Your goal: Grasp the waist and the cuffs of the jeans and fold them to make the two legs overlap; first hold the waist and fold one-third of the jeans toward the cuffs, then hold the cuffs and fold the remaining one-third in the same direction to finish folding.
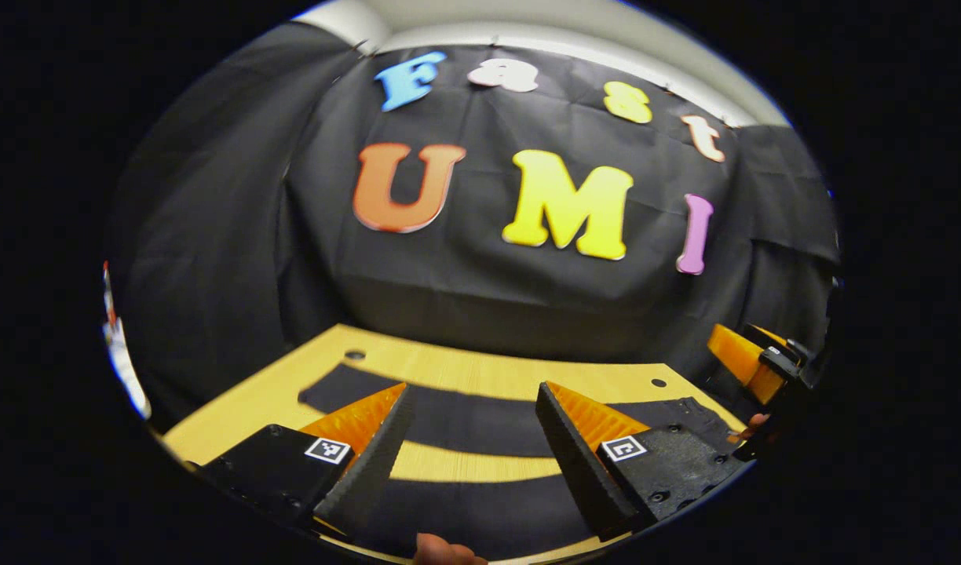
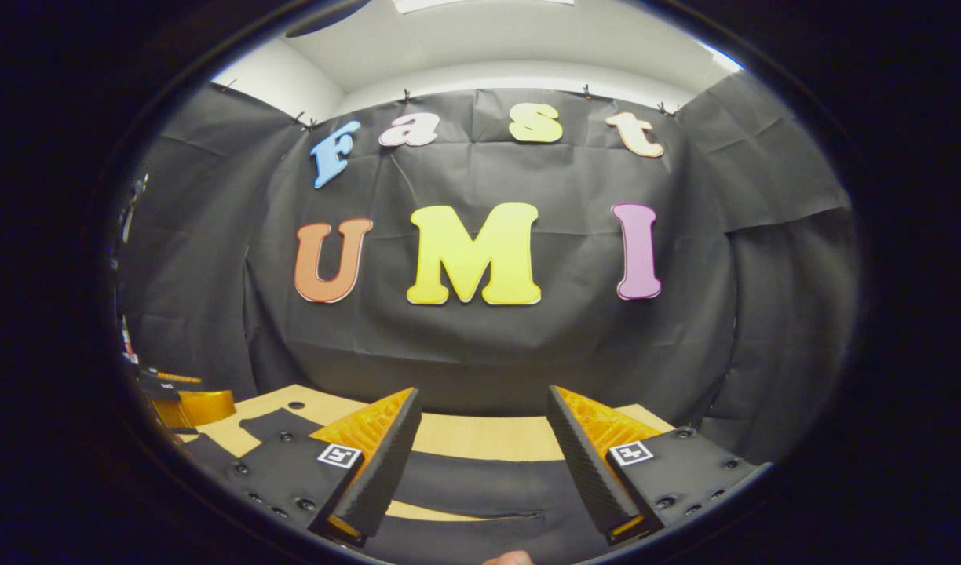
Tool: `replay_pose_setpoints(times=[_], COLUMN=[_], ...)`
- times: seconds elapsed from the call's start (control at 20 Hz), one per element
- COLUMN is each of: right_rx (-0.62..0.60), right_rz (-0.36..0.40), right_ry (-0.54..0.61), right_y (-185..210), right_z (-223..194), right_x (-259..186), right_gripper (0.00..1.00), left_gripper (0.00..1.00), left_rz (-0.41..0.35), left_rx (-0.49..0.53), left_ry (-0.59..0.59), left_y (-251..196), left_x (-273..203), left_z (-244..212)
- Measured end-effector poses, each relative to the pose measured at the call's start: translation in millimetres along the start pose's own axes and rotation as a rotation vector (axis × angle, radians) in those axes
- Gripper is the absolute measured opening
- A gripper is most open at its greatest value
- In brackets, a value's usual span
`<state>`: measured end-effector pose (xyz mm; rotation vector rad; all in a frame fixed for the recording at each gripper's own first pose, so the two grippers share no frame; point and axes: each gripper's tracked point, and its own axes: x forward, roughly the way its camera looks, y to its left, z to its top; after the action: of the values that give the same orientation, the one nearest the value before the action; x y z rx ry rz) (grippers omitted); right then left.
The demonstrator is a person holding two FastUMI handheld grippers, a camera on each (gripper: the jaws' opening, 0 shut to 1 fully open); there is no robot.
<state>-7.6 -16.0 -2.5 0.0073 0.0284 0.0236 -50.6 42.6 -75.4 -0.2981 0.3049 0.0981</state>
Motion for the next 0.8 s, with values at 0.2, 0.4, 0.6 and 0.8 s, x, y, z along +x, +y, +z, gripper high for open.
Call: replay_pose_setpoints(times=[0.2, 0.4, 0.6, 0.8], right_rx=[-0.004, -0.003, 0.008, -0.008], right_rz=[-0.034, -0.082, -0.136, -0.175], right_ry=[0.037, 0.067, 0.086, 0.089], right_y=[-23, -49, -71, -90], right_z=[-9, -15, -18, -16], right_x=[-4, -7, -12, -14], right_gripper=[0.94, 0.94, 0.98, 0.95], left_gripper=[0.99, 0.99, 0.99, 0.99], left_rz=[0.124, 0.351, 0.514, 0.581], left_rx=[-0.283, -0.595, -0.868, -0.942], left_ry=[0.228, 0.376, 0.438, 0.519], left_y=[77, 160, 200, 200], left_x=[-29, -60, -84, -91], left_z=[-62, -111, -136, -151])
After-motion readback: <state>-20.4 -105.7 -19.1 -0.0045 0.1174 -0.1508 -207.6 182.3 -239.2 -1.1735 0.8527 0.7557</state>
